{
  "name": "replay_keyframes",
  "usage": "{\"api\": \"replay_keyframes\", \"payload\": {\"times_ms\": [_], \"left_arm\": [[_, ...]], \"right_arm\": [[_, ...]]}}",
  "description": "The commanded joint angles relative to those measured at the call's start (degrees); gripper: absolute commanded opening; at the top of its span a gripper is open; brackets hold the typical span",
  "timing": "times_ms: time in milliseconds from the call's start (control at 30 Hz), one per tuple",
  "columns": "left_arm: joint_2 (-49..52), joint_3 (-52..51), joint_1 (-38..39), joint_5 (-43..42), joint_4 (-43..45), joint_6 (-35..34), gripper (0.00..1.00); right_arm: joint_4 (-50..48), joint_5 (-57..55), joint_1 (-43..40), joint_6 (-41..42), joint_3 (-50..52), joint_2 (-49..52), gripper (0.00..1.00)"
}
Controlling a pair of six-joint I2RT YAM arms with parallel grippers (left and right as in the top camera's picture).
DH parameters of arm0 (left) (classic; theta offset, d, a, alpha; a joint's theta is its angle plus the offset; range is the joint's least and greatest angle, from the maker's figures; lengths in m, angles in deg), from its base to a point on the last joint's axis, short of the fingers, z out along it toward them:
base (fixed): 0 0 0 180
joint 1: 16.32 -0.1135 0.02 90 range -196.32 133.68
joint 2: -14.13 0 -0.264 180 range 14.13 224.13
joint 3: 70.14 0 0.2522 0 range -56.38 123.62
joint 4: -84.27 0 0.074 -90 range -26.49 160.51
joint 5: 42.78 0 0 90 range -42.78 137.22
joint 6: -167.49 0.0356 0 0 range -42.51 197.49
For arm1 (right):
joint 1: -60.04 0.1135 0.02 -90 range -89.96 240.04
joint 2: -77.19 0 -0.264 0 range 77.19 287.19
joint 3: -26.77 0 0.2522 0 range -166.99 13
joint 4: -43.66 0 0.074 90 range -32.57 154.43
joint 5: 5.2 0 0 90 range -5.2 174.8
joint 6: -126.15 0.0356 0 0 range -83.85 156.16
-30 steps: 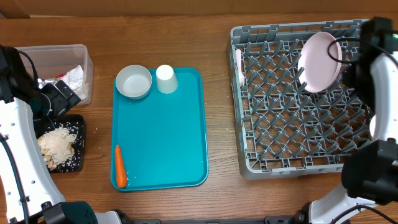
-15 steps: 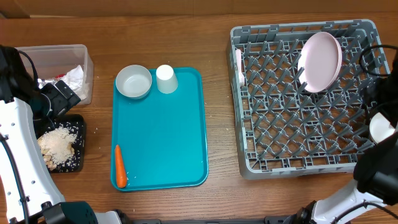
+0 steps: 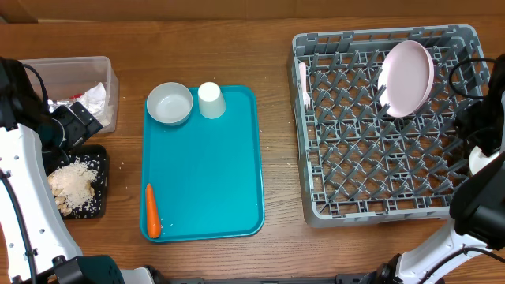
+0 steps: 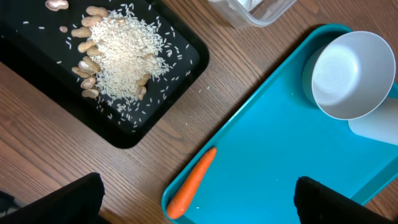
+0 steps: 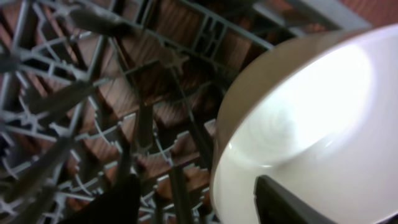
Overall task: Sort waste into correct bins and load items into the dishwasher rack
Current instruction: 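Lower the white bowl into the right side of the rack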
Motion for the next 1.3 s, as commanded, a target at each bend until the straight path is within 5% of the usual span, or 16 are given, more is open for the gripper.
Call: {"api": "replay_keyframes", "payload": {"times_ms": [0, 67, 267, 333, 433, 867, 1133, 1267], "left_arm": [[-0.02, -0.04, -0.20, 0.61, 0.04, -1.01, 1.00], [-0.02, -0.04, -0.20, 0.61, 0.04, -1.01, 1.00], [-0.02, -0.04, -0.20, 0.61, 0.04, -1.01, 1.00], [-0.02, -0.04, -0.20, 0.61, 0.04, -1.01, 1.00], [-0.02, -0.04, -0.20, 0.61, 0.04, -1.01, 1.00], [-0.02, -0.04, -0.20, 0.61, 0.04, -1.01, 1.00], [-0.02, -0.04, -0.20, 0.61, 0.04, -1.03, 1.00], [-0.02, -0.04, -0.20, 0.61, 0.04, -1.01, 1.00]], "right_arm": [[-0.13, 0.11, -0.15, 0.46, 0.28, 1.01, 0.46], [0.02, 0.11, -0.15, 0.44, 0.28, 1.01, 0.37], [0.26, 0.09, -0.17, 0.42, 0.28, 1.01, 0.32], [0.24, -0.04, -0.17, 0.42, 0.26, 1.01, 0.32], [0.22, -2.47, -0.17, 0.44, 0.28, 1.01, 0.46], [-0.37, -4.22, -0.35, 0.44, 1.66, 1.03, 0.42], [-0.15, -3.93, -0.44, 0.46, 1.55, 1.01, 0.04], [1.62, -2.43, -0.44, 0.46, -0.28, 0.90, 0.04]]}}
